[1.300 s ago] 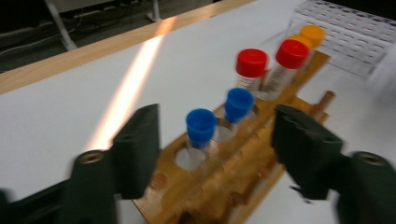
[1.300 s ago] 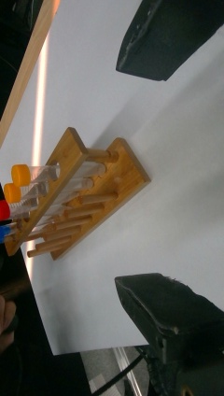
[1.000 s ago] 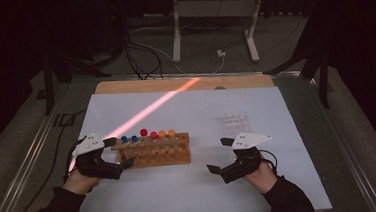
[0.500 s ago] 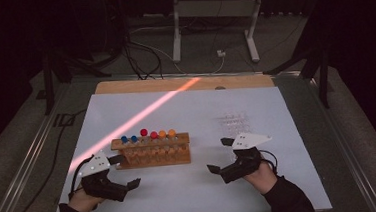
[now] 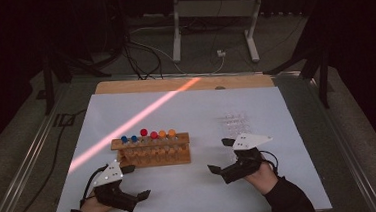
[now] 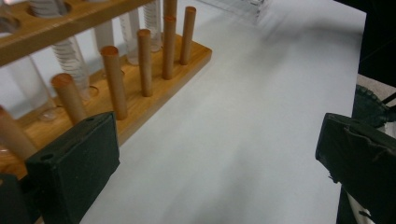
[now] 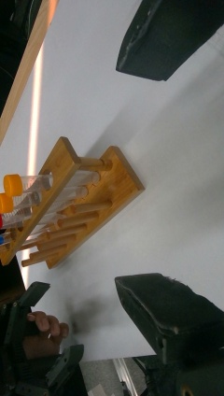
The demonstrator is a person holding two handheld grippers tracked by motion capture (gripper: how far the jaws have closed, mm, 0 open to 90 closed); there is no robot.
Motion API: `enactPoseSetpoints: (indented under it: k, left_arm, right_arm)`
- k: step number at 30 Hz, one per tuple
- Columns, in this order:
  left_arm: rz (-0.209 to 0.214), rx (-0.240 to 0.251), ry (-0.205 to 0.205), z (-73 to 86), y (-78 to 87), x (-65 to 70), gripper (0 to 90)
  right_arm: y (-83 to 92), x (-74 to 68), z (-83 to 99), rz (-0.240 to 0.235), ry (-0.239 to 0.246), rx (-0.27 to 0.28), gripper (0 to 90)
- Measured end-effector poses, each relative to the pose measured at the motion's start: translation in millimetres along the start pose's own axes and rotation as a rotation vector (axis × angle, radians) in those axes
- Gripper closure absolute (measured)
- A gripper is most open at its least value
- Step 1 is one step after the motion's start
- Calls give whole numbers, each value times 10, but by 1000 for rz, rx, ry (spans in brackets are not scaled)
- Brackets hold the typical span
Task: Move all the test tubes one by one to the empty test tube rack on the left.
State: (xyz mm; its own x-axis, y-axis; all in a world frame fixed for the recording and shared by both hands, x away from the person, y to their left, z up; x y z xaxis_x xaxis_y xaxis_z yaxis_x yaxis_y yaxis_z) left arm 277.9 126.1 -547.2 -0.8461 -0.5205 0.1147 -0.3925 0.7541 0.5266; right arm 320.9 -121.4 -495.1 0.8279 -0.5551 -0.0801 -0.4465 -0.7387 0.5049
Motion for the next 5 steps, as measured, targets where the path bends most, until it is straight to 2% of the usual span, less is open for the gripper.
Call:
enactPoseSetpoints:
  k: [5]
  left_arm:
    - [6,-2,6,-4,-2,4,6]
  right_arm:
    - [-5,13,6,1,-1,-1,5]
Point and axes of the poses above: each handheld gripper's, and its own axes: y roughly backward along the jaws, z roughly out of its underside, x roughly to its right, the point moved 10 cm from there along -y, roughly forward along the jaws, and after that the axes turned 1 degree about -y, right-handed, at the moved point
